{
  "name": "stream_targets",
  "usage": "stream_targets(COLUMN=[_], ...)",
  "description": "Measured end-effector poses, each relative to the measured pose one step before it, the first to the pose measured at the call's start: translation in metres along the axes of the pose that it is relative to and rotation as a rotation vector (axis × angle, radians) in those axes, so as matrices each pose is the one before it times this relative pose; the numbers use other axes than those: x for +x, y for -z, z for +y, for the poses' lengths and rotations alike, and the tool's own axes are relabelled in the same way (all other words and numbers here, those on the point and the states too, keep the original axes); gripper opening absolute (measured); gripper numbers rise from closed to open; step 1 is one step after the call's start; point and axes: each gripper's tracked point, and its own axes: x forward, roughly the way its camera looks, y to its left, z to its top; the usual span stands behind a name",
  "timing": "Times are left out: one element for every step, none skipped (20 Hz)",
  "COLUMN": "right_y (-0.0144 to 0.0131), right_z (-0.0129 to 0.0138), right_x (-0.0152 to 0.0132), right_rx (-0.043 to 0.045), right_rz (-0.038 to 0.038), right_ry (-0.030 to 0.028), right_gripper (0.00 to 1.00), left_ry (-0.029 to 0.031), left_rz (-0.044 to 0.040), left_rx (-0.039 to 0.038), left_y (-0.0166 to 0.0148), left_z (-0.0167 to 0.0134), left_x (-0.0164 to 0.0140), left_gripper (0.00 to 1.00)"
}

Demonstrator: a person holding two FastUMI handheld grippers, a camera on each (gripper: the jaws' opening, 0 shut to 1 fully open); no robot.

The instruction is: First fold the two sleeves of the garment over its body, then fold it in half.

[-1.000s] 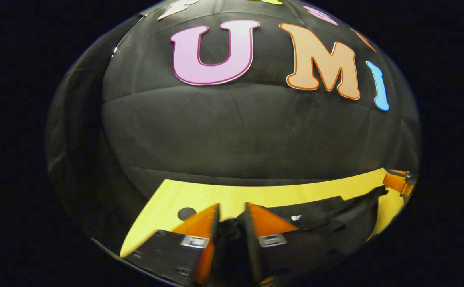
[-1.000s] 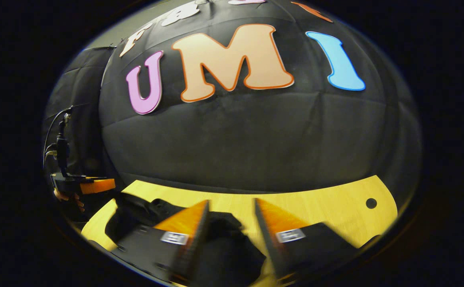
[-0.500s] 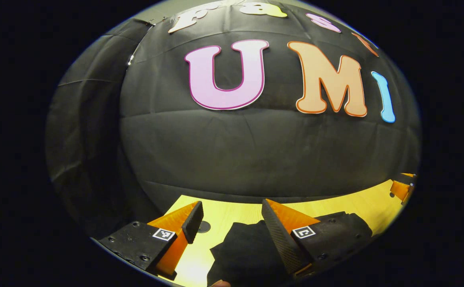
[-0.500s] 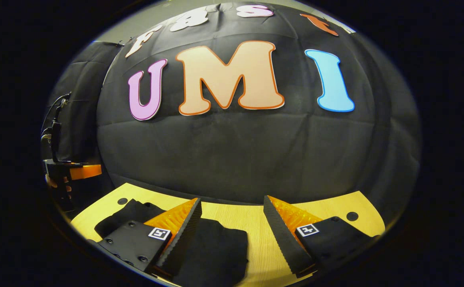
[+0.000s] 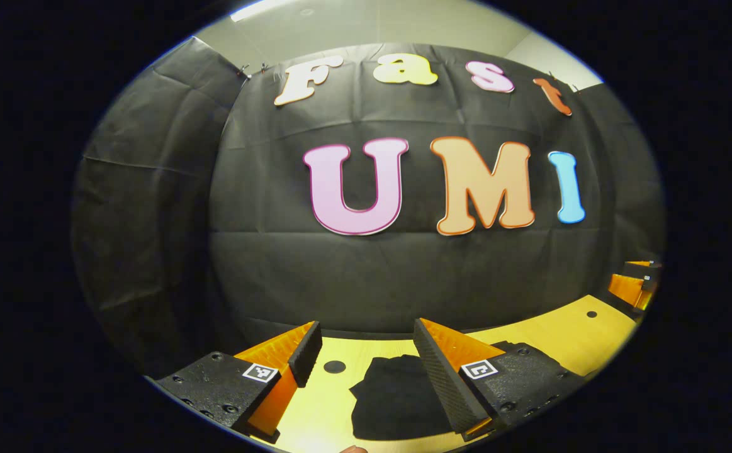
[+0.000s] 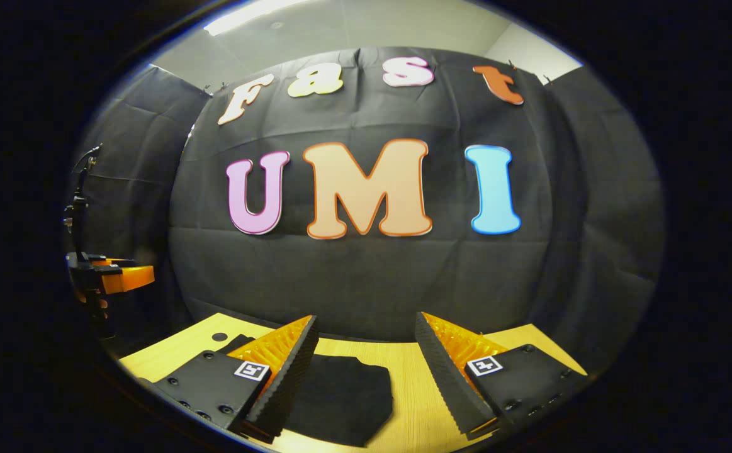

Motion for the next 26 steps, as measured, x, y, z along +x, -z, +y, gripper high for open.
stream_targets(right_y=[-0.00287, -0.00192, -0.00176, 0.00012, -0.00129, -0.00038, -0.00106, 0.00168, 0.00139, 0.00052, 0.0014, 0.00075, 0.00034, -0.00058, -0.00171, -0.00269, -0.00299, -0.00114, -0.00263, -0.00064, 0.00074, 0.00004, -0.00219, -0.00154, -0.00116, -0.00373], right_z=[0.00486, 0.00555, 0.00797, 0.0079, 0.00838, 0.00445, 0.00487, 0.00543, 0.00566, 0.0048, 0.00335, 0.00287, 0.00306, 0.00241, 0.00149, 0.00054, -0.00121, -0.00096, -0.00057, -0.00169, -0.00204, -0.00257, -0.00327, -0.00418, -0.00053, 0.00259], right_x=[-0.01921, -0.02137, -0.02021, -0.01916, -0.02039, -0.0206, -0.01714, -0.01738, -0.01675, -0.0148, -0.01359, -0.0116, -0.0092, -0.00787, -0.00667, -0.00578, -0.00201, -0.00103, -0.00146, -0.00172, -0.0015, -0.00182, -0.00123, 0.00054, -0.00112, -0.00061], right_rx=[0.00155, 0.00536, 0.00788, 0.008, 0.00619, 0.00347, 0.00113, 0.00054, 0.0009, 0.00061, 0.00072, 0.00605, 0.01072, 0.01007, 0.00641, 0.00042, -0.00137, -0.00043, -0.00119, -0.00098, 0.00172, 0.00137, 0.00135, 0.00477, 0.00712, 0.00099], right_rz=[-0.01156, -0.00846, -0.01235, -0.00816, -0.0122, -0.01031, -0.01383, -0.00479, -0.00064, -0.0026, 0.00525, 0.00246, 0.00122, 0.00153, -0.00488, -0.00948, -0.00336, -0.00208, -0.00416, 0.00354, 0.00254, -0.00023, -0.00601, -0.00344, 0.00089, -0.00294], right_ry=[0.00712, 0.00303, -0.00815, -0.00664, -0.00309, 0.00001, 0.00237, 0.00059, -0.00229, -0.00082, 0.00266, 0.00079, -0.00173, -0.00022, 0.00006, 0.00077, 0.0074, 0.00056, 0.00055, 0.00517, 0.00575, 0.00258, 0.0088, 0.01094, 0.00016, -0.00503], right_gripper=[0.98, 1.0, 0.95, 0.95, 0.94, 0.94, 0.97, 0.94, 0.97, 1.0, 0.97, 0.97, 0.97, 0.97, 1.0, 0.94, 0.97, 0.97, 0.97, 1.0, 0.97, 0.97, 0.97, 0.94, 0.94, 0.97], left_ry=[0.00419, 0.00543, 0.00114, -0.00672, -0.00468, -0.00568, 0.00092, 0.00279, 0.00274, 0.00466, 0.00017, 0.00048, -0.00144, -0.00712, -0.00157, -0.00282, 0.00241, 0.00583, 0.00744, -0.00118, -0.0024, -0.00606, 0.00021, 0.00279, 0.0047, 0.00266], left_rz=[-0.0122, -0.01297, -0.01187, -0.01263, -0.01679, -0.0145, -0.01129, -0.00057, -0.00107, 0.00296, 0.00138, -0.00399, -0.00018, 0.00422, 0.00454, 0.00545, 0.00526, 0.00428, -0.00333, -0.00816, -0.0056, -0.0027, 0.00184, -0.00517, 0.00216, -0.00267], left_rx=[0.00491, 0.00091, 0.00529, 0.00686, 0.01287, 0.01293, 0.0122, 0.00605, -0.00363, -0.00673, -0.00805, -0.00584, -0.00719, -0.00893, -0.01024, -0.01201, -0.00912, -0.00365, 0.00553, 0.01222, 0.01184, 0.008, 0.00114, -0.00564, -0.00438, 0.00198], left_y=[-0.00589, -0.00513, -0.00387, -0.0035, -0.00357, -0.00313, -0.00122, -0.00011, 0.00105, 0.00045, 0.00031, -0.00125, 0.00081, 0.00087, 0.00081, -0.00001, 0.00088, -0.00057, -0.00184, -0.00261, -0.00235, -0.00143, 0.00017, -0.00292, -0.00095, -0.00162], left_z=[0.00441, 0.00358, 0.00423, 0.00583, 0.00619, 0.00435, 0.0026, 0.00191, 0.00139, 0.0006, 0.0012, 0.00116, 0.00137, 0.00249, 0.00081, 0.00025, 0.0001, -0.00081, -0.00023, 0.0021, 0.00299, 0.00155, -0.00062, -0.00056, -0.00142, -0.0002], left_x=[-0.02033, -0.01981, -0.02092, -0.01972, -0.02039, -0.01868, -0.0188, -0.01855, -0.01555, -0.01507, -0.01397, -0.01259, -0.01084, -0.00747, -0.00805, -0.005, -0.00467, -0.00166, -0.00162, 0.00011, 0.00033, 0.00043, 0.00113, 0.00052, 0.00078, -0.00293], left_gripper=[0.94, 0.94, 0.94, 0.89, 0.94, 0.94, 0.93, 0.89, 0.89, 0.94, 0.89, 0.94, 0.94, 0.89, 0.93, 0.93, 0.94, 0.89, 0.89, 0.89, 0.94, 0.89, 0.89, 0.94, 0.94, 0.89])
